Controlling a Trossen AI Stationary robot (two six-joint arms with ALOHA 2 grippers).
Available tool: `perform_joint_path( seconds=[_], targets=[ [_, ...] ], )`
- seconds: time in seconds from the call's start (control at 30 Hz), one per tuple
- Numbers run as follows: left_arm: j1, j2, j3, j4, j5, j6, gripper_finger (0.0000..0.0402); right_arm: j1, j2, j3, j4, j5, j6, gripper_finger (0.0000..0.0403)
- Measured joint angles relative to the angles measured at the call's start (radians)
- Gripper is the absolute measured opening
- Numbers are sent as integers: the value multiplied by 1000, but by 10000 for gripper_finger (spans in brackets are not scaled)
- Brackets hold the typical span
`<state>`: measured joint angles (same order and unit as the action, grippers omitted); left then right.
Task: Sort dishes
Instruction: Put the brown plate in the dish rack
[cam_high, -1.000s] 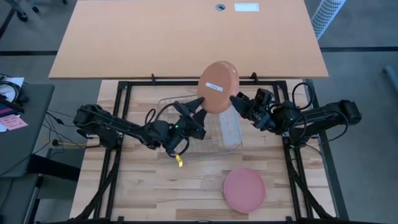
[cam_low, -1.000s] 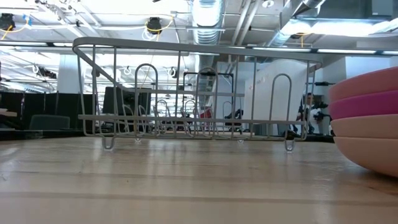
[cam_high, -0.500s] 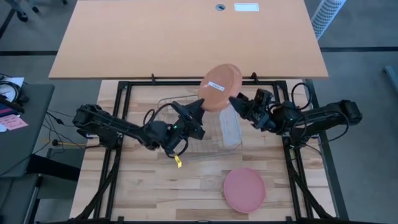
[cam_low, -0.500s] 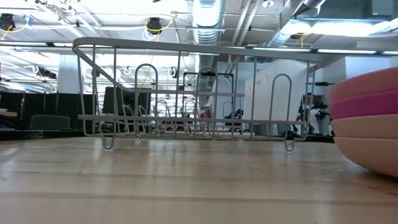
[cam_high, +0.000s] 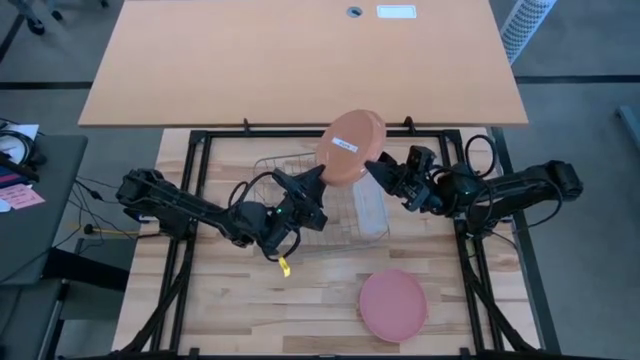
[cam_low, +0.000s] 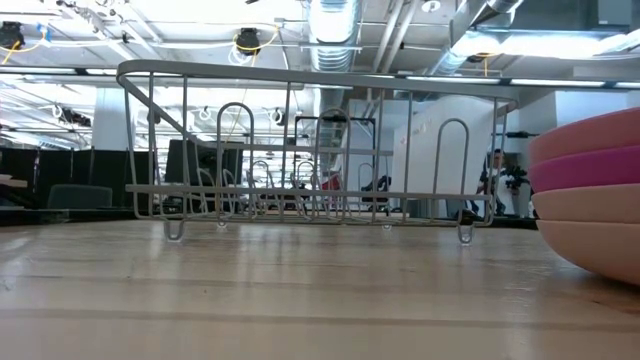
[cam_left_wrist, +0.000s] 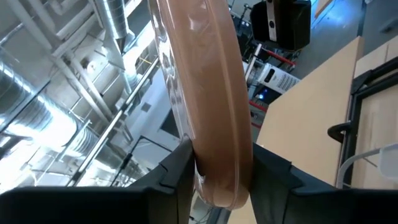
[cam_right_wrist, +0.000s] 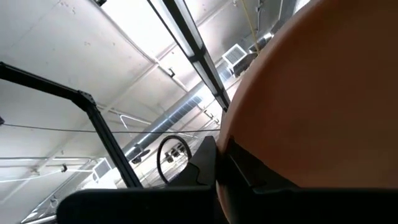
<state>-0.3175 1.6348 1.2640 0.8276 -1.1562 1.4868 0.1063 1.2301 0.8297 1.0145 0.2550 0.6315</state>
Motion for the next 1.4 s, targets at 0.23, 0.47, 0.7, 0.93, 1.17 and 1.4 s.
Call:
perform_joint_path(
  seconds=[0.23,0.47,0.7,0.93,1.17,1.4],
  targets=[
    [-1,0,-1,-1,-1,3,111,44,-9,1,-95,-46,-6,21],
    [-9,1,-1,-4,-2,-13,103,84,-20,1,-235,-70,-5,54],
    [-11,-1,2,-1,27,-31,52,117,-20,-2,-314,-44,1,61],
    [-13,3,-1,-2,33,-32,38,180,-19,-1,-438,-48,0,61],
    [-9,2,-1,-2,20,-37,38,226,-27,-1,-537,-60,-17,62],
    [-6,-34,-1,27,-20,-26,38,307,-77,-1,-725,-34,-75,62]
  ],
)
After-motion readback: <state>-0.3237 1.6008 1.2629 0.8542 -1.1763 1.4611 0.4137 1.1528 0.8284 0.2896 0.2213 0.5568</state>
